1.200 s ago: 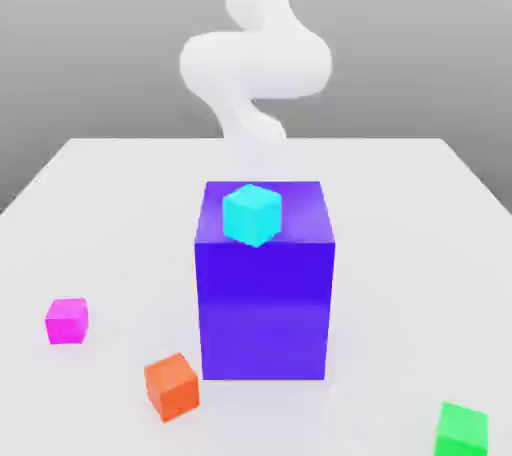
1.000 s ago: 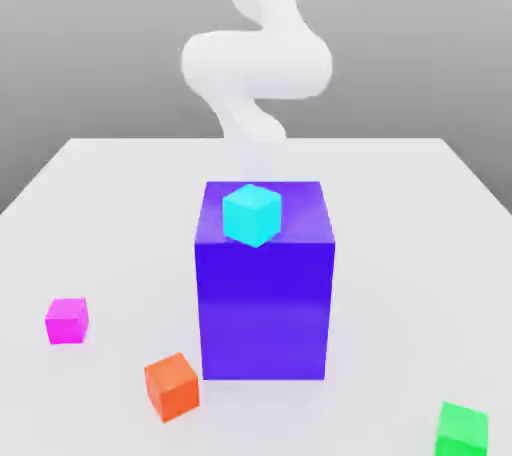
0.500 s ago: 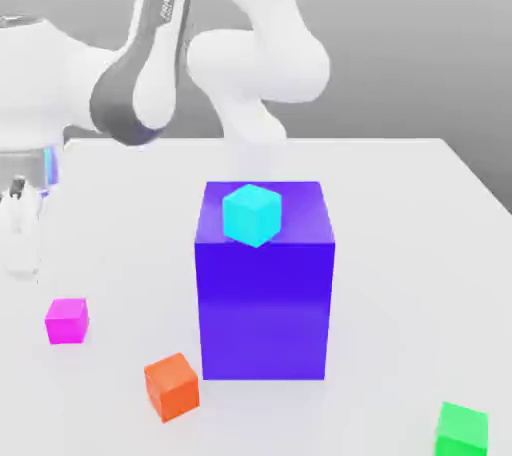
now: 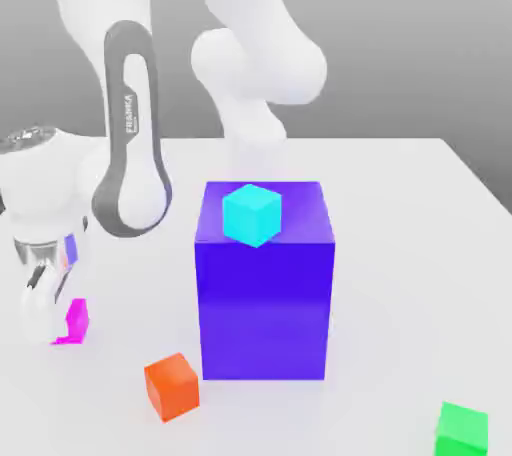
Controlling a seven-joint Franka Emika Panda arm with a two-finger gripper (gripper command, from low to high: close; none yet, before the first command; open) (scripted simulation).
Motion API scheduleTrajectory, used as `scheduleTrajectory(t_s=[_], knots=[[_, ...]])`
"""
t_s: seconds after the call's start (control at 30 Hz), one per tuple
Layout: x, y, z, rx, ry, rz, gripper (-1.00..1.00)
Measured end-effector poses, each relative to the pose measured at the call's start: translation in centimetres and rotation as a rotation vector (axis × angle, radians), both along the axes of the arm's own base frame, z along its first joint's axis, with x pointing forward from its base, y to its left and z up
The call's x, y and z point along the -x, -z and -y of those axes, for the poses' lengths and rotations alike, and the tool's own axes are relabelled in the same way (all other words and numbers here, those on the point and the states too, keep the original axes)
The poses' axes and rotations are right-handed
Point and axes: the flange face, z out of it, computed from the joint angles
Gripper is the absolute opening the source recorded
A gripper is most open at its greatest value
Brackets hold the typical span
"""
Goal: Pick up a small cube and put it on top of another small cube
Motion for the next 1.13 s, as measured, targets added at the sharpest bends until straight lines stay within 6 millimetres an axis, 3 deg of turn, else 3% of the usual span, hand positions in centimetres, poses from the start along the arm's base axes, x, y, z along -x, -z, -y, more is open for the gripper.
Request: scheduleTrajectory(t_s=[0.23,0.3,0.37,0.53,0.63,0.77,0.9,0.97,1.0,1.03,1.13], knots=[[-0.1,-5.8,0.1,-0.006,-0.013,-0.001,-1.00],[-3.4,-6.2,-1.3,-0.014,-0.138,-0.005,-1.00],[-7.8,-6.5,-4.1,-0.022,-0.307,-0.010,-1.00],[-17.7,-7.2,-14.5,-0.044,-0.738,-0.016,-1.00],[-20.6,-7.8,-21.9,-0.046,-0.944,-0.018,-1.00],[-22.1,-8.7,-31.8,-0.040,-1.190,-0.018,-1.00],[-21.6,-9.8,-41.9,-0.025,-1.423,-0.010,-1.00],[-21.1,-8.7,-46.8,-0.013,-1.536,-0.004,-1.00],[-20.8,-7.1,-49.2,-0.007,-1.589,-0.002,-1.00],[-20.6,-5.9,-50.3,-0.004,-1.615,-0.001,1.00],[-20.6,-5.9,-50.3,-0.004,-1.615,-0.001,1.00]])
